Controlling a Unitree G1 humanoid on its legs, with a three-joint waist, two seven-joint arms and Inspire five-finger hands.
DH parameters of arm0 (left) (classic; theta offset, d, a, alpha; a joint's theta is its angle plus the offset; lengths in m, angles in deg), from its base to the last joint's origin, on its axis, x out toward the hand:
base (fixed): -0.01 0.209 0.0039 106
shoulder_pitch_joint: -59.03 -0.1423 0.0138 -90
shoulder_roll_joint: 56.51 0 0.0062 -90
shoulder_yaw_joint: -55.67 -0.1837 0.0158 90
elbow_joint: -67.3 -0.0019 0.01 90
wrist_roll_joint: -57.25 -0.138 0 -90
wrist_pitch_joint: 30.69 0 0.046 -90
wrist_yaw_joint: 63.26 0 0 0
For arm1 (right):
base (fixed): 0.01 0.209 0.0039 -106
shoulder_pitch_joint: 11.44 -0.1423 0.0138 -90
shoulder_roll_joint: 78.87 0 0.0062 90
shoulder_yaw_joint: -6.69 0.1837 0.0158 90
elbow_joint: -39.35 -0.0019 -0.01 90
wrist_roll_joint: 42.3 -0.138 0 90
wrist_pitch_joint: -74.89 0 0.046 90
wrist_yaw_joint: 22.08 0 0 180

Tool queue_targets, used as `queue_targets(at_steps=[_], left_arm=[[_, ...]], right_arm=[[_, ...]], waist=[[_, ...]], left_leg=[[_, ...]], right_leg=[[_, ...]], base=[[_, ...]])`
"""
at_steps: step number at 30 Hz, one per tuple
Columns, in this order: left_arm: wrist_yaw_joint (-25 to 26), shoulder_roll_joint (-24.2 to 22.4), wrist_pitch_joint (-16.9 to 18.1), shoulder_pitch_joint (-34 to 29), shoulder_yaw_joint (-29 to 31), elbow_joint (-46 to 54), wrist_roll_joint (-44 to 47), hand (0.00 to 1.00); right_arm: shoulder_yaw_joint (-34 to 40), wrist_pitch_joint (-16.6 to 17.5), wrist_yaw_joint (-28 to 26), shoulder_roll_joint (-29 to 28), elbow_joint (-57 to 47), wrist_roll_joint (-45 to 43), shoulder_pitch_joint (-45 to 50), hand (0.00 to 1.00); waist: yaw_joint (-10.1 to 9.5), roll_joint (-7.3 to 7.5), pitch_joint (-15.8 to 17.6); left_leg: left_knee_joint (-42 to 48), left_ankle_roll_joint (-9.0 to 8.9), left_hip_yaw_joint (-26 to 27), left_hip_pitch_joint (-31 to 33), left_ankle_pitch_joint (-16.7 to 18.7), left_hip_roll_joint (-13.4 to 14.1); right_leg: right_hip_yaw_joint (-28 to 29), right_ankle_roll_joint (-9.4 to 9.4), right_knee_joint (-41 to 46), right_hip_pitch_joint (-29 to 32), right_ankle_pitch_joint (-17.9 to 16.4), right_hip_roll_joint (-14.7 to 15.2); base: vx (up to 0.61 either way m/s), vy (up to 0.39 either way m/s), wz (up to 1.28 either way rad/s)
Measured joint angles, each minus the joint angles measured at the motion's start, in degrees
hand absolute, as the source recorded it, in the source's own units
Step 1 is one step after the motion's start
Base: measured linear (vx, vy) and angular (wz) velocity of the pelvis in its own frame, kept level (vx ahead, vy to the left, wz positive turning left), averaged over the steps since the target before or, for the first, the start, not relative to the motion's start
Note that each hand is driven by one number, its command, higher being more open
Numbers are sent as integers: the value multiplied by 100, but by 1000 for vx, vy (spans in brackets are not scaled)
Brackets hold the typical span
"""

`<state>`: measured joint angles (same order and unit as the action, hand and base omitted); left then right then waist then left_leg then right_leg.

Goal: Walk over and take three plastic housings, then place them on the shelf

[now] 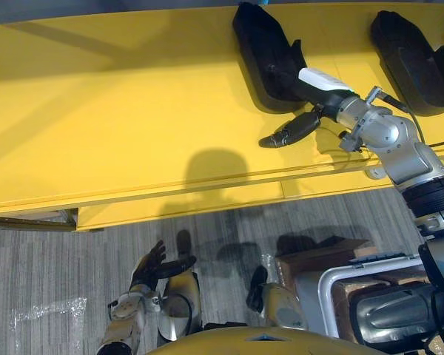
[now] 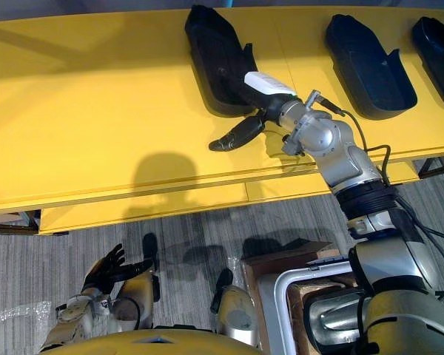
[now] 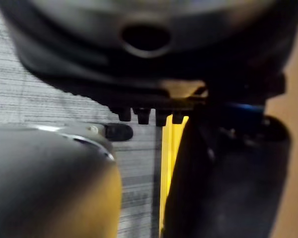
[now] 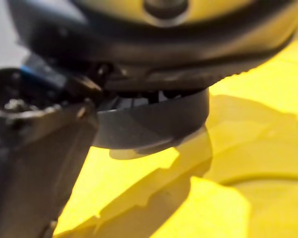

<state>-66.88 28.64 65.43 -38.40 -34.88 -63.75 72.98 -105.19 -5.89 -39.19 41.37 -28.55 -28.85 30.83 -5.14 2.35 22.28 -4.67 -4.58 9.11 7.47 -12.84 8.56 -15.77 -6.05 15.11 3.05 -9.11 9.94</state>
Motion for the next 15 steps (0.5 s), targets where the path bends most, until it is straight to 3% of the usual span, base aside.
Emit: queue_targets(at_steps=[9,15], left_arm=[[45,7,-10,24,-64,1,41,100],[45,11,-16,26,-70,1,41,100]], right_arm=[[49,-493,98,-181,93,200,-2,100],[66,-531,73,-181,96,203,-1,100]], waist=[[-26,-15,-9],[-29,-13,-13]], left_leg=[[-11,27,5,10,-24,2],[-11,8,9,14,-54,-3]], right_leg=[[39,19,183,148,-63,32],[47,-1,187,155,-50,38]], base=[[-43,-2,-1],[0,0,0]])
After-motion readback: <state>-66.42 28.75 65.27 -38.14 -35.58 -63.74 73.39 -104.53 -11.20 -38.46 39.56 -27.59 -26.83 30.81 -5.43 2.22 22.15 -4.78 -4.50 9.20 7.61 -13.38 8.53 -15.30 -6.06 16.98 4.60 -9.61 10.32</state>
